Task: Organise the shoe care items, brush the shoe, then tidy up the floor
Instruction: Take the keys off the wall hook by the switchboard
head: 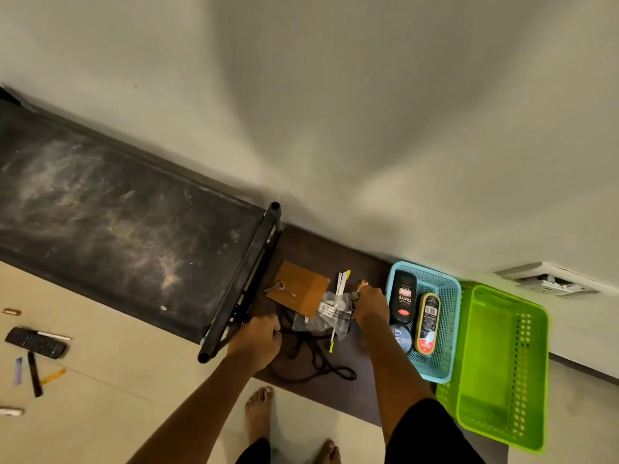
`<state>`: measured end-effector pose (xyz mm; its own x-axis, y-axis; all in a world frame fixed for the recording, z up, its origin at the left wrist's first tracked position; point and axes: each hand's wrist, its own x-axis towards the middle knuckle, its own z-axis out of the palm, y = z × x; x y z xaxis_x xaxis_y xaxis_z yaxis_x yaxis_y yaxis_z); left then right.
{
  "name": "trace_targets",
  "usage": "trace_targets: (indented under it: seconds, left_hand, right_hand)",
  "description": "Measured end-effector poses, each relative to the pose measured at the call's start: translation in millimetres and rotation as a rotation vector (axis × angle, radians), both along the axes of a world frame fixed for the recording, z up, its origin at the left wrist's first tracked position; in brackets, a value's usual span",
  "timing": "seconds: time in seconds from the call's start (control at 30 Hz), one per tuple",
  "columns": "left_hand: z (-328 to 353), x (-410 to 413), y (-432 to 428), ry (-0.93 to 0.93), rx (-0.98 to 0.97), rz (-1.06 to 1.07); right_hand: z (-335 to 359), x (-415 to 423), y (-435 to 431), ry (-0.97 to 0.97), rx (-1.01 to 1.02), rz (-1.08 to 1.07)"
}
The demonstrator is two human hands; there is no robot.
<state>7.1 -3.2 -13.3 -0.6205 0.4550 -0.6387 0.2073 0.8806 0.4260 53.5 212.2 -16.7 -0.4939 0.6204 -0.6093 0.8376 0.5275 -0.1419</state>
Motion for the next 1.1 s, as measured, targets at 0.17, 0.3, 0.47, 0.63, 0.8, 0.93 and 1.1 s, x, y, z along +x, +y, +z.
trace_targets:
  seconds: [0.17, 0.3, 0.47, 0.63, 0.8, 0.93, 1.1]
  left_hand:
    - [-0.3, 5.0, 4.3, 0.012, 0.03, 0.014]
    - [10.7, 10.7, 11.7, 0.031, 0.043, 0.03]
    - [37.1, 13.4, 27.7, 0.092, 0.079, 0.023]
    - [88.2, 12.6, 62.9, 0.166, 0.125, -0.035]
    - [160.7, 22.7, 106.6, 0.311, 0.231, -0.1]
    - [224.3, 35.6, 142.4, 0.477, 0.361, -0.194]
    - [343.6, 37.6, 205.2, 0.93, 0.756, -0.321]
  right_hand:
    - [-3.6, 1.6, 1.5, -0.015, 0.036, 0.022]
    - [13.7, 5.9, 8.3, 0.075, 0.064, -0.113]
    - [51.1, 21.0, 18.1, 0.374, -0.024, -0.168]
    - [105.1, 37.3, 34.6, 0.533, -0.038, -0.191]
    - [181.2, 59.2, 51.8, 0.701, -0.074, -0.239]
    - [252.8, 83.7, 69.3, 0.914, -0.125, -0.233]
    - [355.1, 125.1, 99.6, 1.233, -0.045, -0.252]
